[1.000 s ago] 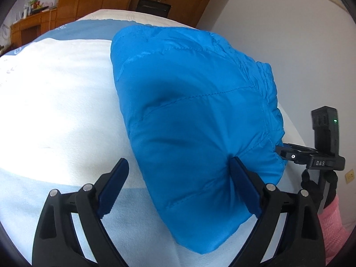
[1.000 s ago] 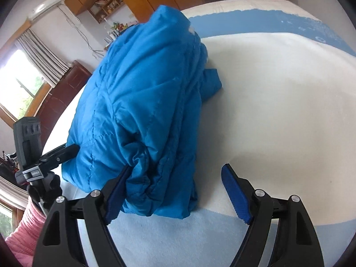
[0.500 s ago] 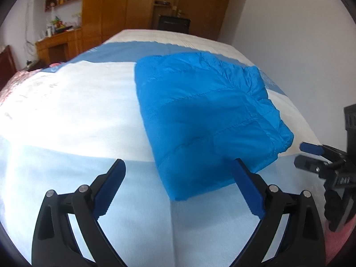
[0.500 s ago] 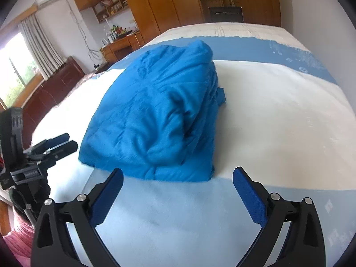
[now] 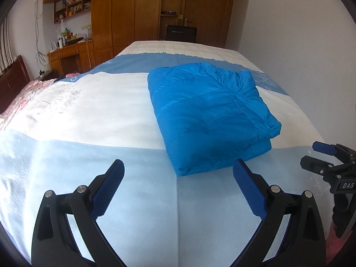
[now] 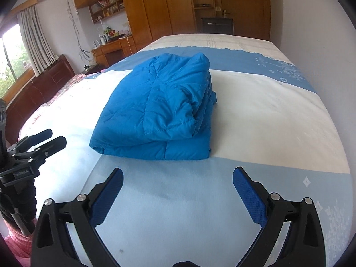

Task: Fold large clothes

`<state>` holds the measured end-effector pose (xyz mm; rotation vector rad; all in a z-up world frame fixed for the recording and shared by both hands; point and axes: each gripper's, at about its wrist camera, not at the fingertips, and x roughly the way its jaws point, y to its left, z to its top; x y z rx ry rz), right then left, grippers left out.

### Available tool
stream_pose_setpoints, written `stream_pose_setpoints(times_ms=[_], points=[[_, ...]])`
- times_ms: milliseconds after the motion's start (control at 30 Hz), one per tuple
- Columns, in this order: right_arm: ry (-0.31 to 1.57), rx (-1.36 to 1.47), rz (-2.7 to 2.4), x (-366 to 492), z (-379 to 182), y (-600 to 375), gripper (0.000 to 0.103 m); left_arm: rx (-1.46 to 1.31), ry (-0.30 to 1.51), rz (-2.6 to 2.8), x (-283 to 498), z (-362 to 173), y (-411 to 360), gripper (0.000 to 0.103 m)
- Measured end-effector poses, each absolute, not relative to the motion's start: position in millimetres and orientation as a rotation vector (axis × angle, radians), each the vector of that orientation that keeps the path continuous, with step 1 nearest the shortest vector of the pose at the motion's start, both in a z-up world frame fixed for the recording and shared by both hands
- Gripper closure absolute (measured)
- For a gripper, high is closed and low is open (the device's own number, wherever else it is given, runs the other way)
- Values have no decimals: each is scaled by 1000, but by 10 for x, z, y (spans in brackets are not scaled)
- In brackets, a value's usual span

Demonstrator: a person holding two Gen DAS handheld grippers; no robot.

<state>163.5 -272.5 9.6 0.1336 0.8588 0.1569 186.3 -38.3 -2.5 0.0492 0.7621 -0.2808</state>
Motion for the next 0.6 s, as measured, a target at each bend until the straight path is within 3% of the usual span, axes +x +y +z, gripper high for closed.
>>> stream_pose_setpoints(times_ms=[600], points=[[830, 124, 182, 1324, 172, -2653, 4, 87, 745, -262, 1493, 13, -323, 6]])
